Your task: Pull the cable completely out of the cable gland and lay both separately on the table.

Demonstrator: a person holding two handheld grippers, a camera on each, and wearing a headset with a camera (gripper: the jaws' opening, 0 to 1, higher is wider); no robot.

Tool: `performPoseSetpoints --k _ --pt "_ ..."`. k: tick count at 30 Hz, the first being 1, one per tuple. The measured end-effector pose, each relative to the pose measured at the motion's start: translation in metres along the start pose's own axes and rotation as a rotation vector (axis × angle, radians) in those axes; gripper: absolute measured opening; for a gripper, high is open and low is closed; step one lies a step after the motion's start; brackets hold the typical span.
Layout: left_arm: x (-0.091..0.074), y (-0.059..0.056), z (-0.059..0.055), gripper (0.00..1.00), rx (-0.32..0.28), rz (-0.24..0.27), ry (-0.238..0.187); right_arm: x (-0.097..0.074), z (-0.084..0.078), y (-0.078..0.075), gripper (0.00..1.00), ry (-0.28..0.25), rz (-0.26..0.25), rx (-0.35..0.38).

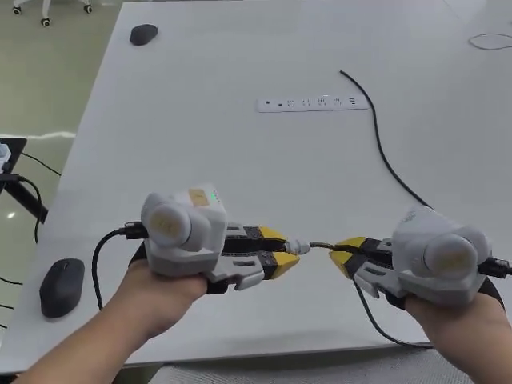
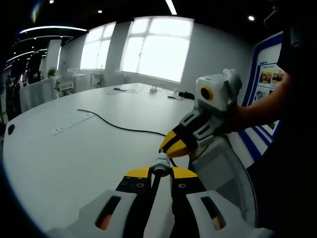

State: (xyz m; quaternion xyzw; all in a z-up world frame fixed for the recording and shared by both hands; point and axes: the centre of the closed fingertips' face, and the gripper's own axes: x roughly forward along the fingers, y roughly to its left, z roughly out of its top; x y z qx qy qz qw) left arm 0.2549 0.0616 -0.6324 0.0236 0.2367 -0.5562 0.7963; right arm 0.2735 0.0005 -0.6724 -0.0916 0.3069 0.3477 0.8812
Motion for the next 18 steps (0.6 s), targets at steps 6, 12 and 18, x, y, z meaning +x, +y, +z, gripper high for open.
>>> performPoseSetpoints --k 6,12,18 --pt "0.0 0.001 0.004 0.15 -0.015 0.013 -0.019 -0.003 -0.019 -0.021 0.0 0.011 -0.03 0.212" --pt "0.0 -0.002 0.005 0.15 -0.006 0.027 -0.016 -0.002 -0.042 -0.034 0.0 0.026 -0.056 0.391" --pt "0.003 -0.006 0.006 0.15 0.007 0.027 0.002 0.003 -0.053 -0.034 0.0 0.041 -0.04 0.501"
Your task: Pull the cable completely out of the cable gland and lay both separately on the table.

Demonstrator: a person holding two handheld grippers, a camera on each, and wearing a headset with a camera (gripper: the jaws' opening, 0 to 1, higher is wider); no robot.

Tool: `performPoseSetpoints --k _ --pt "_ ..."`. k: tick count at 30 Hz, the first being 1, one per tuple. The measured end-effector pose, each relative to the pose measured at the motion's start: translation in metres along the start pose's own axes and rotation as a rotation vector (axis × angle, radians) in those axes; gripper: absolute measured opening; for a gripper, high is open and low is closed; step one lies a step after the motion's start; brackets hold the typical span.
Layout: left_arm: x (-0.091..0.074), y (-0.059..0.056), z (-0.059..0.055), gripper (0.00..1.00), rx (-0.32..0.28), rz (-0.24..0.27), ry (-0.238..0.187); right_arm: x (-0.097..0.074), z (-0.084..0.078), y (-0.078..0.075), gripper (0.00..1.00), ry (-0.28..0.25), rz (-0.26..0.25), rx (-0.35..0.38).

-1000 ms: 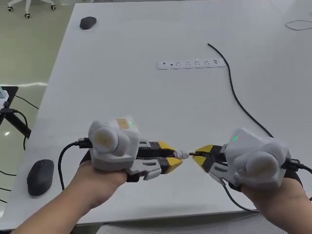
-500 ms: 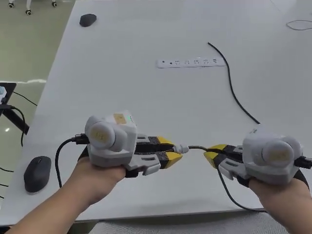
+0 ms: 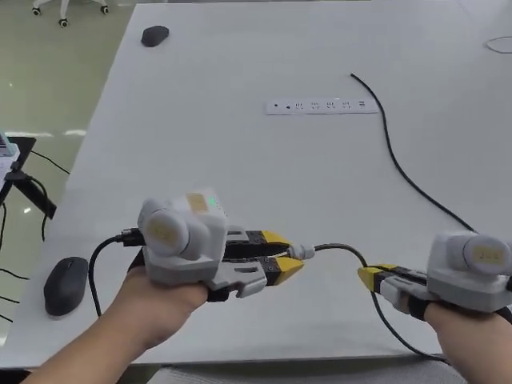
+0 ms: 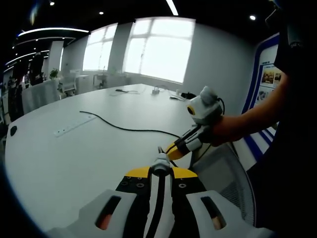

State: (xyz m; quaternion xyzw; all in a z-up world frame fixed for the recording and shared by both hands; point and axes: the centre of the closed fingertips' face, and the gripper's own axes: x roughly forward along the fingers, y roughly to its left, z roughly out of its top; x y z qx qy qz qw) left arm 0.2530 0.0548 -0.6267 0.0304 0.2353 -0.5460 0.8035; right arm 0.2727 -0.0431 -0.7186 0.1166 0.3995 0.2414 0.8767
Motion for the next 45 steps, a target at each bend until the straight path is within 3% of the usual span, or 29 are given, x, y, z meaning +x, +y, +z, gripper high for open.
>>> performPoseSetpoints --k 8,16,19,26,30,35,37,40,42,45 --pt "0.004 0.003 0.003 0.15 -0.011 0.019 0.007 0.0 0.0 0.0 0.0 0.002 0.016 -0.031" --pt "0.002 0.007 0.006 0.15 -0.037 0.038 0.008 -0.003 0.001 0.008 0.02 0.009 0.071 -0.043" --pt "0.004 0.008 0.006 0.15 -0.047 0.044 0.014 -0.006 0.002 0.012 0.02 0.015 0.075 -0.092" --pt "0.014 0.006 0.013 0.15 -0.052 0.066 0.0 -0.009 0.006 0.002 0.03 0.027 0.086 -0.107" --pt "0.016 0.005 0.013 0.15 -0.063 0.074 0.0 -0.012 0.009 0.008 0.14 0.027 0.137 -0.144" --pt "0.018 0.002 0.01 0.15 -0.082 0.09 0.003 -0.019 0.027 0.023 0.23 -0.009 0.178 -0.345" --pt "0.018 0.002 0.009 0.15 -0.087 0.098 0.004 -0.023 0.036 0.036 0.26 -0.028 0.195 -0.491" --pt "0.02 0.002 0.008 0.15 -0.097 0.107 0.006 -0.032 0.054 0.069 0.27 -0.098 0.256 -0.681" --pt "0.022 0.002 0.008 0.15 -0.096 0.11 0.009 -0.034 0.055 0.08 0.25 -0.091 0.264 -0.826" --pt "0.022 0.003 0.008 0.15 -0.099 0.115 0.01 -0.03 0.051 0.088 0.22 -0.069 0.273 -0.922"
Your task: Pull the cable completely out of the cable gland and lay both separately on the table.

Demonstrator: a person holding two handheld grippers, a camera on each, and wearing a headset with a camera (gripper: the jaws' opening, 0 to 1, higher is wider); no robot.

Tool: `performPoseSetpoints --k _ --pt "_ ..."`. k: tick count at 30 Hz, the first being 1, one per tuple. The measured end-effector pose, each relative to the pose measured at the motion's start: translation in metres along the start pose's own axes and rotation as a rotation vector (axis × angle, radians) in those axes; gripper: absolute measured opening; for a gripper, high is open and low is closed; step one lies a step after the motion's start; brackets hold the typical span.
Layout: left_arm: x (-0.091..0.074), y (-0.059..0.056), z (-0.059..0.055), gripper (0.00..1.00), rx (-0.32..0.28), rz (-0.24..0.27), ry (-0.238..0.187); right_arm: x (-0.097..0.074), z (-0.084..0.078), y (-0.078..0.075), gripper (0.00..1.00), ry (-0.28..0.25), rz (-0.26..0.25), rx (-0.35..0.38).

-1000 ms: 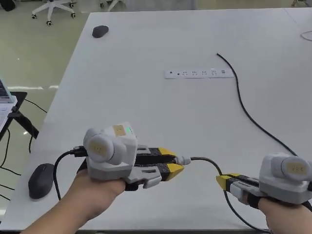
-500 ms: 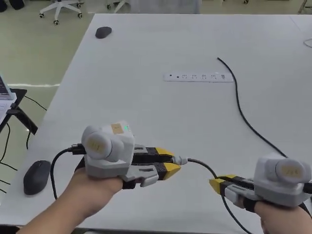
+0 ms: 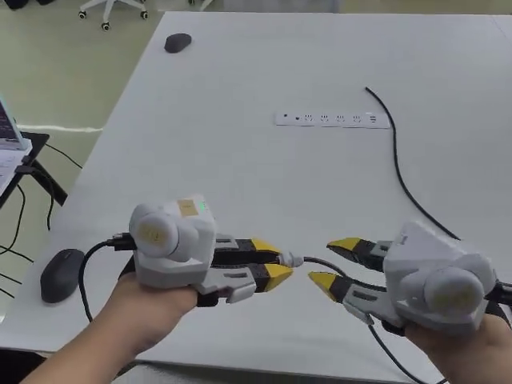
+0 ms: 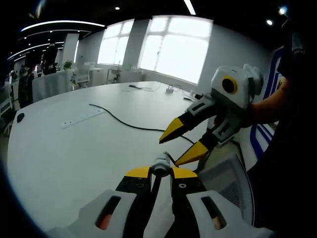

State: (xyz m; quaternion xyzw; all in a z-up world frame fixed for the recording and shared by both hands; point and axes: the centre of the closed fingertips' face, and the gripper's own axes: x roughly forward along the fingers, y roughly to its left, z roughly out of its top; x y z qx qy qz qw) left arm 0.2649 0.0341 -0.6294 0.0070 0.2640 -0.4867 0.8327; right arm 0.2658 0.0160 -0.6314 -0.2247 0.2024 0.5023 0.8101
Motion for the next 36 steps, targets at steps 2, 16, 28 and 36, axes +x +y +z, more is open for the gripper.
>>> performPoseSetpoints --k 2,16,28,36 --pt "0.0 0.001 0.001 0.15 0.001 0.006 0.0 0.004 -0.004 -0.002 0.2 0.03 -0.01 -0.042" --pt "0.0 -0.001 -0.001 0.15 -0.005 0.001 0.008 0.016 -0.006 0.0 0.02 0.04 0.028 -0.178" --pt "0.003 0.001 0.0 0.15 0.006 0.007 0.007 0.018 -0.01 -0.006 0.0 0.01 0.025 -0.057" --pt "-0.001 0.006 0.005 0.15 0.004 0.017 -0.016 0.014 -0.026 -0.025 0.0 0.014 -0.033 0.14"
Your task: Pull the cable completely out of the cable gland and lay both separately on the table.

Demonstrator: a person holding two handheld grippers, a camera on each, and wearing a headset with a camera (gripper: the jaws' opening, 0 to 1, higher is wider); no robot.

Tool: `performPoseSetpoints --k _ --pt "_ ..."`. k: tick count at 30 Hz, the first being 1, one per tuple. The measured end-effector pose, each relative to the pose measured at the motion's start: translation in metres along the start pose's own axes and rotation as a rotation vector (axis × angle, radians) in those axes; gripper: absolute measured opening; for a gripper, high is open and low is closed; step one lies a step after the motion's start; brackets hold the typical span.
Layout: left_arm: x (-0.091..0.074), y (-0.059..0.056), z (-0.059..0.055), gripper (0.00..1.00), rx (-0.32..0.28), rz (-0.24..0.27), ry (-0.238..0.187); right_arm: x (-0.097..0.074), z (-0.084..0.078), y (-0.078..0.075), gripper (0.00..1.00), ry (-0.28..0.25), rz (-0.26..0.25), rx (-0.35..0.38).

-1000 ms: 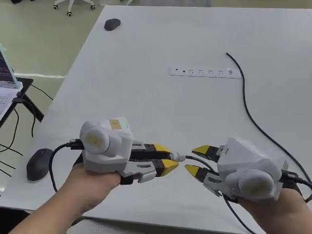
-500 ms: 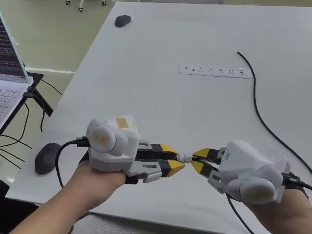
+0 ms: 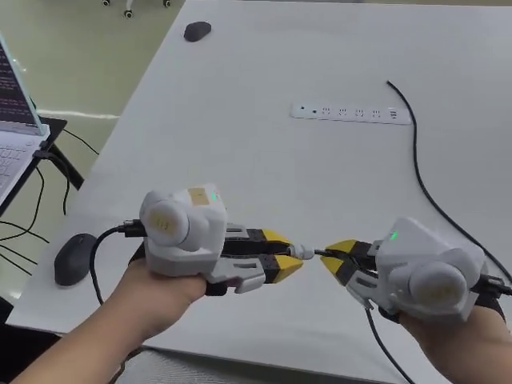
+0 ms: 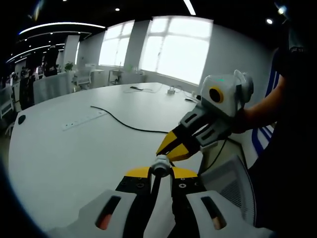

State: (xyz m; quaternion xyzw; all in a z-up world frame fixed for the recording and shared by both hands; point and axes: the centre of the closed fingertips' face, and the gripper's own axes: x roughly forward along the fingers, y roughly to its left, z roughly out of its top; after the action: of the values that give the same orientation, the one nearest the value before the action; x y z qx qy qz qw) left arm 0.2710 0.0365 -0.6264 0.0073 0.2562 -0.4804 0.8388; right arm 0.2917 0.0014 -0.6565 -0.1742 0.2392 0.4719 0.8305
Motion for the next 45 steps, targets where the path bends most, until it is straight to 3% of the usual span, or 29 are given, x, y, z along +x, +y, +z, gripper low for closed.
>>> performPoseSetpoints --k 3,20,23,37,45 --pt "-0.004 0.001 0.001 0.15 -0.001 0.012 -0.013 0.0 -0.006 -0.008 0.0 0.001 -0.016 0.06" --pt "-0.009 0.0 0.003 0.15 0.003 0.032 -0.027 0.0 -0.074 -0.033 0.0 0.047 -0.06 0.708" --pt "-0.008 -0.001 0.003 0.15 0.005 0.031 -0.026 0.0 -0.081 -0.035 0.01 0.042 -0.064 0.772" --pt "-0.008 0.001 0.003 0.15 0.01 0.03 -0.017 0.0 -0.076 -0.027 0.02 0.03 -0.054 0.772" --pt "-0.011 0.002 0.004 0.15 -0.005 0.032 -0.026 -0.001 -0.074 -0.026 0.03 0.043 -0.049 0.663"
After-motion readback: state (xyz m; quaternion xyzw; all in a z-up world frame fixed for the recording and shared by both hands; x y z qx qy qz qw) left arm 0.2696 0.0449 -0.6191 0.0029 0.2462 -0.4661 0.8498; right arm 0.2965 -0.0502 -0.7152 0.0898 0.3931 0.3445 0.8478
